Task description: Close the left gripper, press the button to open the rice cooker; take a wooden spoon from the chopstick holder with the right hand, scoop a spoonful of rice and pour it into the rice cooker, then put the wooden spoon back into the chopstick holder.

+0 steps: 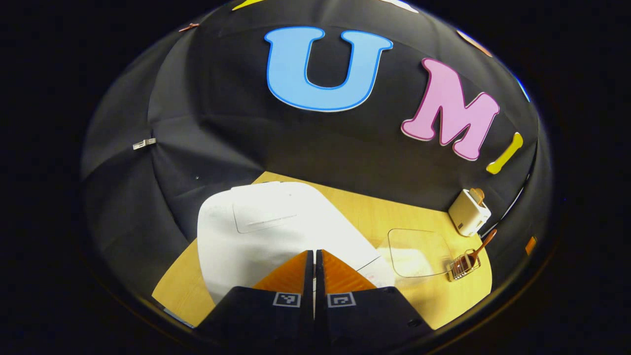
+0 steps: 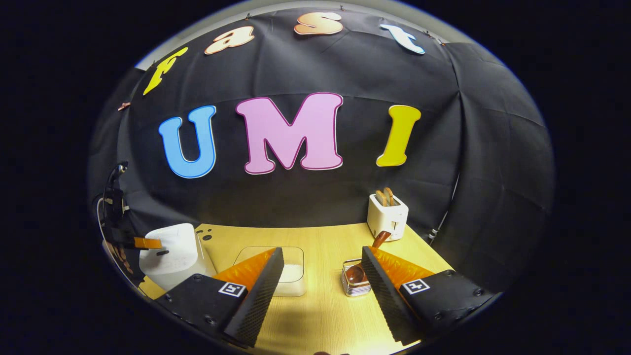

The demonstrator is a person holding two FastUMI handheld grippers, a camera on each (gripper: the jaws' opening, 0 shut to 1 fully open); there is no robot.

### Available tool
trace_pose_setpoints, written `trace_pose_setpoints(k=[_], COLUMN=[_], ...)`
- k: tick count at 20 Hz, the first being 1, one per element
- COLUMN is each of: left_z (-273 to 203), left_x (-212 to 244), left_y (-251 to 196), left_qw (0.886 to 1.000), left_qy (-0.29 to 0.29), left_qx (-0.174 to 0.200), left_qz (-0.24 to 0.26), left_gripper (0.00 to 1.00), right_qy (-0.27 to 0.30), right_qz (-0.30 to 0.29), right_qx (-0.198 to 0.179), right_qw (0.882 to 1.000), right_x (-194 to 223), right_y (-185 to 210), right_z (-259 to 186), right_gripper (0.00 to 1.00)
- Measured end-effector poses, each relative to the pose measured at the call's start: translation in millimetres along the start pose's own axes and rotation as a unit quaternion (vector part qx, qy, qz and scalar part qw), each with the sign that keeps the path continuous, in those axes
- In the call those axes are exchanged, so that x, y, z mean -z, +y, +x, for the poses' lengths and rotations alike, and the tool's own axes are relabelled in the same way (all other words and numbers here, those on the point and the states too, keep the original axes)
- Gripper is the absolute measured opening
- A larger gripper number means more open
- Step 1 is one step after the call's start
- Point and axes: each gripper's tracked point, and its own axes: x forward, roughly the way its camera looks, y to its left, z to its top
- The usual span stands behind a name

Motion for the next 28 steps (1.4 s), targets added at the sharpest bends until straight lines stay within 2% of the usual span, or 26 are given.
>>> trace_pose_setpoints(k=[3, 12, 16, 18, 20, 24, 26, 28], left_z=[3, 4, 4, 2, -9, -46, -64, -75], left_x=[13, 15, 18, 12, -9, -80, -99, -103], left_y=[-4, -4, -4, -5, -6, -6, -20, -23], left_qw=[1.0, 0.999, 0.999, 0.999, 0.998, 0.988, 0.986, 0.987], left_qy=[0.017, 0.028, 0.046, 0.032, -0.01, -0.117, -0.137, -0.141], left_qx=[0.011, 0.011, 0.028, 0.04, 0.046, 0.023, 0.038, 0.038], left_qz=[-0.007, 0.022, -0.003, 0.01, 0.045, 0.099, 0.087, 0.063], left_gripper=[0.05, 0.06, 0.06, 0.06, 0.06, 0.06, 0.06, 0.05], right_qy=[0.01, 0.01, 0.011, 0.008, 0.004, 0.0, -0.006, -0.01], right_qz=[0.002, -0.003, -0.002, -0.005, -0.014, -0.015, -0.013, -0.008], right_qx=[0.008, 0.028, 0.032, 0.032, 0.035, 0.035, 0.033, 0.025], right_qw=[1.0, 1.0, 0.999, 0.999, 0.999, 0.999, 0.999, 1.0], right_x=[7, 10, 14, 14, 14, 10, 5, 0], right_y=[0, 8, 23, 30, 33, 31, 28, 27], right_z=[2, 1, -8, -16, -23, -26, -19, -9], right_gripper=[0.99, 0.99, 0.99, 0.98, 0.99, 0.97, 0.97, 0.97])
